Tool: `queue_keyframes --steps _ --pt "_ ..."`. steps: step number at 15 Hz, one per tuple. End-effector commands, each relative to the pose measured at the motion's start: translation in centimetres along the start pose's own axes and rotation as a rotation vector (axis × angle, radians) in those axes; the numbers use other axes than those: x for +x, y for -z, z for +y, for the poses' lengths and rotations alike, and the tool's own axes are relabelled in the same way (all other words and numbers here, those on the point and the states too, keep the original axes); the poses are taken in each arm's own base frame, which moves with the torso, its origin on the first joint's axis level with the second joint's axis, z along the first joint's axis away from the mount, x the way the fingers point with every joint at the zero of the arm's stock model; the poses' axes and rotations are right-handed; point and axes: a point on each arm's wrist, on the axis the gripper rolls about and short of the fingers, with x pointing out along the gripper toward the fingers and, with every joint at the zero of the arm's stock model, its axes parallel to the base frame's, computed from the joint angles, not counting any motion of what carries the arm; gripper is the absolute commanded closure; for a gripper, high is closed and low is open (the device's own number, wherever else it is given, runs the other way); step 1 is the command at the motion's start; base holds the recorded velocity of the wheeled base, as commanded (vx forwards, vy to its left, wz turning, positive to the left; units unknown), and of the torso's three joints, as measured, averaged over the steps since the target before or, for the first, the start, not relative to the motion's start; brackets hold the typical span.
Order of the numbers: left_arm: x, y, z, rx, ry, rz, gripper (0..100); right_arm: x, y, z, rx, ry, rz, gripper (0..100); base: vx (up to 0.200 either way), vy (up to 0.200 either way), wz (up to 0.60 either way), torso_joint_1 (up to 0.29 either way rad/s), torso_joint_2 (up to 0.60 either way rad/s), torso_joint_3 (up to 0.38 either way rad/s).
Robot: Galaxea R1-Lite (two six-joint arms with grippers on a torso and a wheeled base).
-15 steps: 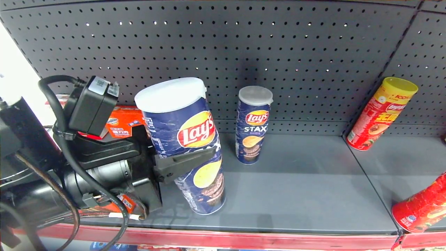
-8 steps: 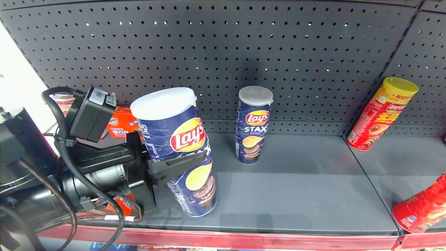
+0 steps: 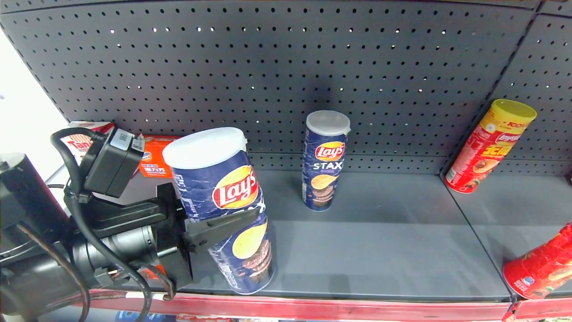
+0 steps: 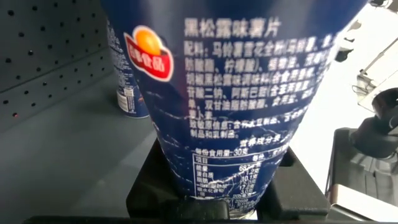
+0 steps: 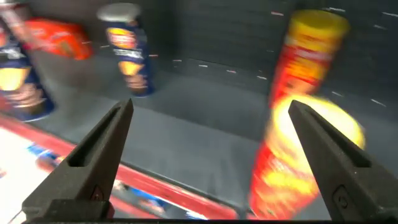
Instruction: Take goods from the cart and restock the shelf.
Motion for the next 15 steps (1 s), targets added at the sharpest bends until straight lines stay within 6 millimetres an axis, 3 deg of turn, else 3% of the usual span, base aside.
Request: queue_keyframes --steps 1,9,15 --pt "-0.2 -0.3 -0.2 0.003 -0.001 -0.012 100 3.7 -0.8 -0.2 0.007 -0.107 0.090 0 0.000 0.000 0.00 0.000 0.00 0.000" --pt "-0.2 -0.2 -0.2 0.004 0.002 -0.010 100 10.8 -2.1 0.6 -0.069 -0.231 0.075 0 0.000 0.000 0.00 0.000 0.00 0.000" --pt "-0.1 -0.2 -0.1 0.004 0.004 -0.008 100 14.5 -2.9 2.0 -0.076 -0.323 0.113 0 0.000 0.000 0.00 0.000 0.00 0.000"
